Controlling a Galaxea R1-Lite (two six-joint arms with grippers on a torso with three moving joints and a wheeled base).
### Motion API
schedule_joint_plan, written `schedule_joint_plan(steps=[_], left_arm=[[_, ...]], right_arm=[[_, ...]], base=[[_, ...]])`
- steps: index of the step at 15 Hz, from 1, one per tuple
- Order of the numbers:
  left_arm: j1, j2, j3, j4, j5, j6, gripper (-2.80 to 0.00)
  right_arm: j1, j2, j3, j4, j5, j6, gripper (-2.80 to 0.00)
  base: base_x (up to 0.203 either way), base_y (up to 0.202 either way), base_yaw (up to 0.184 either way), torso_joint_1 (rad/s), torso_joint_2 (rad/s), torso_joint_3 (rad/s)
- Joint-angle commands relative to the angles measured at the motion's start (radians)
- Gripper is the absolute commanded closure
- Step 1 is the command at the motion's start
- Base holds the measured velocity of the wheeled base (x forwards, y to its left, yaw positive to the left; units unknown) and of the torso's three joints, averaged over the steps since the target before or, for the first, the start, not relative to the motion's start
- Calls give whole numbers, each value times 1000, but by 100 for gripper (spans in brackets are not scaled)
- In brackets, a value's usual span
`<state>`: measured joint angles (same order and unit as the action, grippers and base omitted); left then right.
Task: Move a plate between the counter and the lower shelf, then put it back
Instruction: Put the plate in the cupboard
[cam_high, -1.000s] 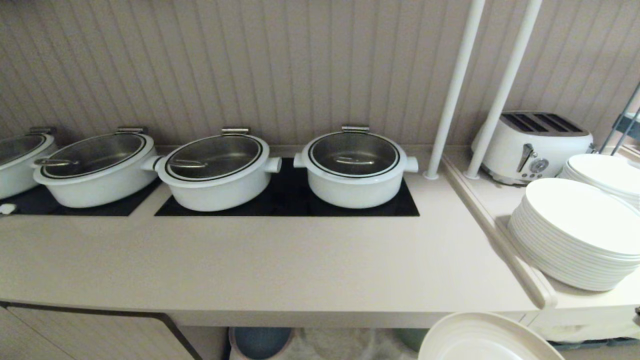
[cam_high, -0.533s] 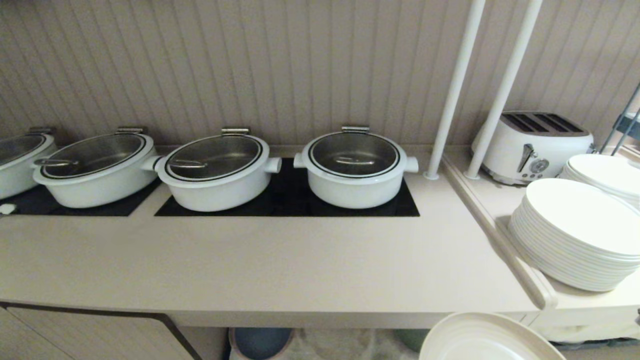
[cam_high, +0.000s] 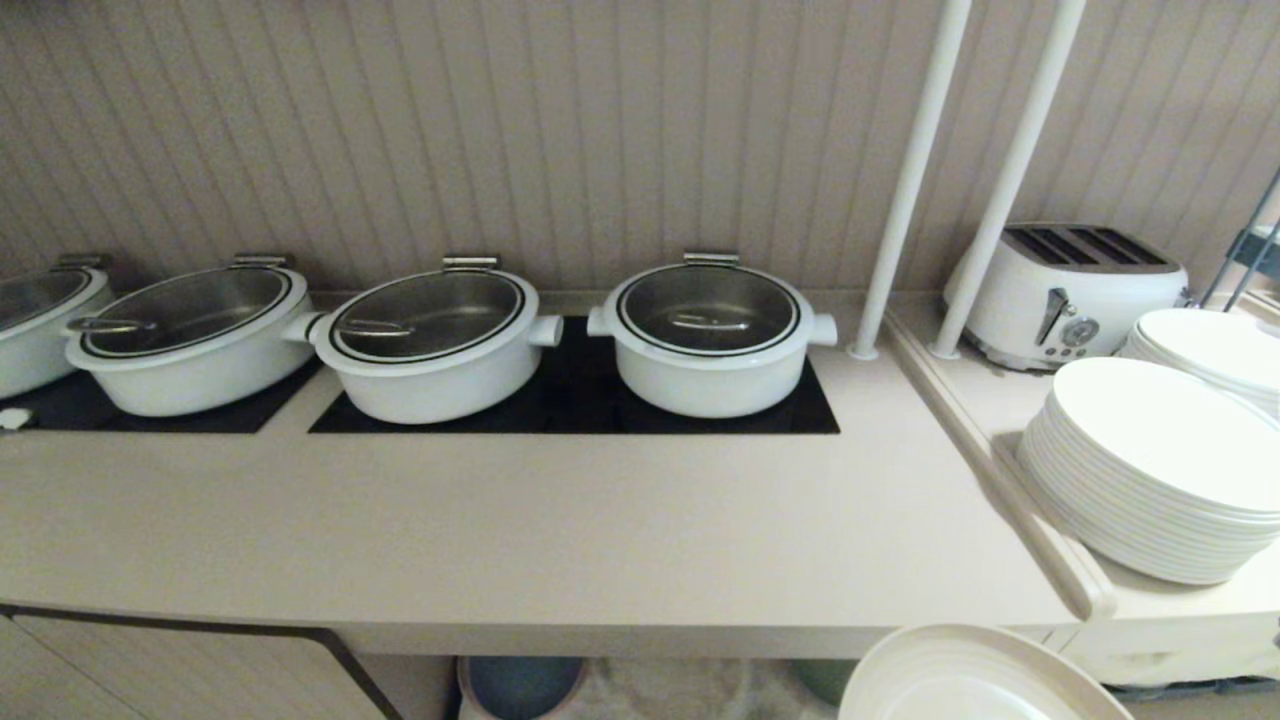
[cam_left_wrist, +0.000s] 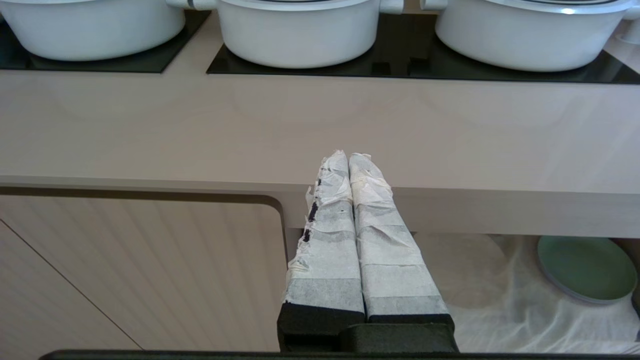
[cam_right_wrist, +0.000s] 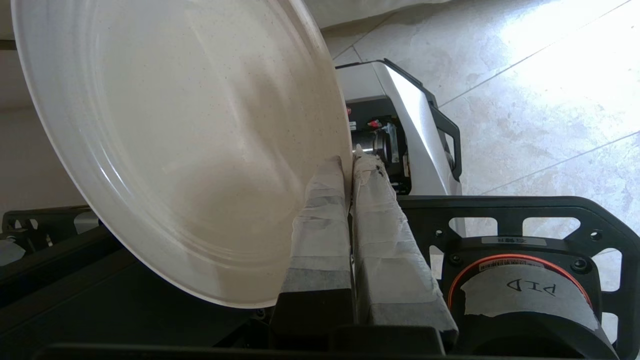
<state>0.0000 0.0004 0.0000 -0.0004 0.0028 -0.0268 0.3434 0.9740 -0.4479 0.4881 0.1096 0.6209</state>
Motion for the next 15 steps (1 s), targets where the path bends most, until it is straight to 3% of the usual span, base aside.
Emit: schedule_joint_plan(steps=[1,15], left_arm=[[0,0,0,0,0,-1,0],[0,0,0,-1,0,-1,0]], right_arm=[[0,3,1,1,1,3,0],[0,8,6,-2,2,5,0]], base=[[0,0,0,0,0,0],[0,0,0,-3,7,5]])
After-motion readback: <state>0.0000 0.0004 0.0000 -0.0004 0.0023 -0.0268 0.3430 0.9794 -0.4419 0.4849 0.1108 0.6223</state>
